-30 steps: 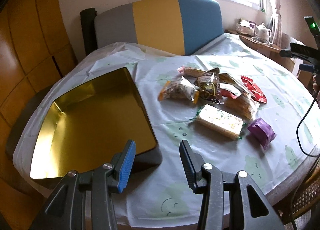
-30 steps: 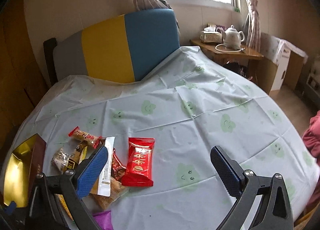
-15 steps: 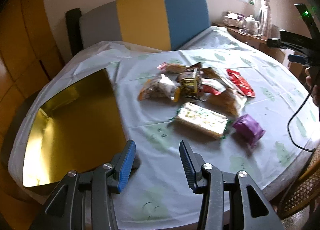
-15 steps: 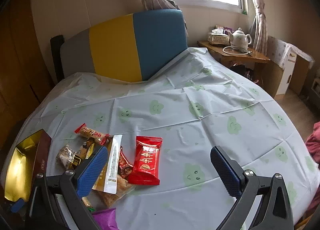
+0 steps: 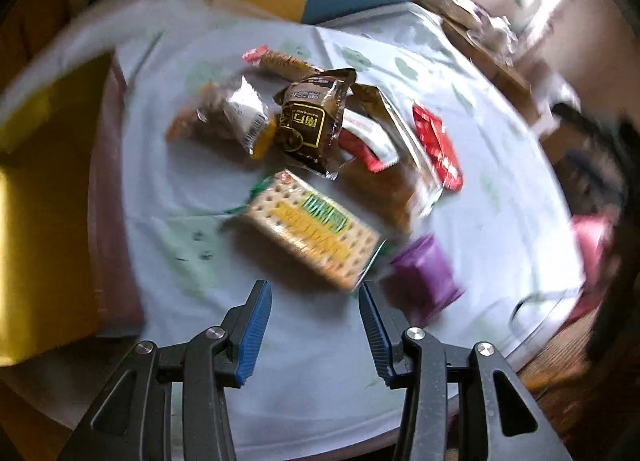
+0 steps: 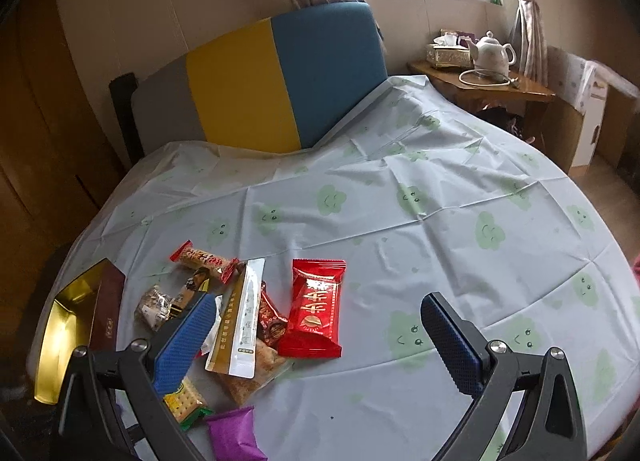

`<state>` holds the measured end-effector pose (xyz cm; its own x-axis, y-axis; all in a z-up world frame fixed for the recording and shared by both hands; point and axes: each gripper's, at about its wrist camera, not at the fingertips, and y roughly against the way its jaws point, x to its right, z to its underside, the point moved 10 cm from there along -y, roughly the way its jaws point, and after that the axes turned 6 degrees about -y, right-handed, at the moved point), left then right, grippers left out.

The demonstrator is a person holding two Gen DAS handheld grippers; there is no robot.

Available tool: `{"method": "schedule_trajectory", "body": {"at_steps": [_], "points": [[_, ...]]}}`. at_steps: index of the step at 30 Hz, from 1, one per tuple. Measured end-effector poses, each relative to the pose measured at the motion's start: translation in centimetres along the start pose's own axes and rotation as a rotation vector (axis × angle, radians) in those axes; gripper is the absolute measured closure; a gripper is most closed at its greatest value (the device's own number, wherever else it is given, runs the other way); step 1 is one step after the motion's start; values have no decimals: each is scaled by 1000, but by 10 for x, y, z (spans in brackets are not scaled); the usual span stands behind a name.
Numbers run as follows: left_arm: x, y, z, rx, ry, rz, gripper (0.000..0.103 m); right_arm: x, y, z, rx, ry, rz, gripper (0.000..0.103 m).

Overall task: Organize snacks
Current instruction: 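Grasp the Weidan cracker pack with the left gripper and lift it, then carry cracker pack into gold tray with left gripper while right gripper grasps biscuit bag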

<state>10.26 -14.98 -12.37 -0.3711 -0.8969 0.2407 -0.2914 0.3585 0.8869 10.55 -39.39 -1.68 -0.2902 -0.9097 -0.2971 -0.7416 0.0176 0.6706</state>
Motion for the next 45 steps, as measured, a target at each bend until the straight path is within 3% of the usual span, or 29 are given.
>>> {"method": "schedule_trajectory", "body": {"at_steps": [3, 5, 9, 13, 15, 19, 22, 24, 28, 31, 35, 40, 45], "points": [[-2, -13, -10, -54, 106, 16, 52, 0, 2, 1, -8, -6, -13, 0], [-1, -20, -18, -69, 149, 25, 38, -1, 2, 1, -14, -7, -24, 0], [-4, -36, -33, -92, 240, 6, 33, -5, 2, 3, -25, 2, -40, 0], [-14, -51, -40, -105, 239, -117, 27, -10, 2, 5, -33, 25, -50, 0], [-15, -52, -44, -91, 236, -134, 26, -10, 1, 6, -38, 27, -48, 0], [-5, -57, -41, -88, 152, -183, 27, -9, 0, 7, -51, 18, -56, 0], [-4, -50, -35, -37, 118, -180, 45, -13, -3, 9, -70, 31, -63, 0], [-3, -45, -28, -22, 61, -162, 46, -16, -7, 13, -99, 36, -79, 0], [2, -19, -13, 91, -122, -225, 47, -15, -13, 20, -139, 31, -80, 0], [4, -18, 2, 94, -178, -239, 47, -17, -17, 27, -163, 50, -70, 2], [-1, -21, 14, 112, -196, -239, 47, -19, -25, 37, -205, 86, -38, 14], [-14, -21, 16, 94, -139, -120, 46, -18, -35, 50, -268, 83, -23, 55], [-11, -19, 18, 124, -169, -128, 46, -38, -46, 54, -334, 19, -106, 56]]}}
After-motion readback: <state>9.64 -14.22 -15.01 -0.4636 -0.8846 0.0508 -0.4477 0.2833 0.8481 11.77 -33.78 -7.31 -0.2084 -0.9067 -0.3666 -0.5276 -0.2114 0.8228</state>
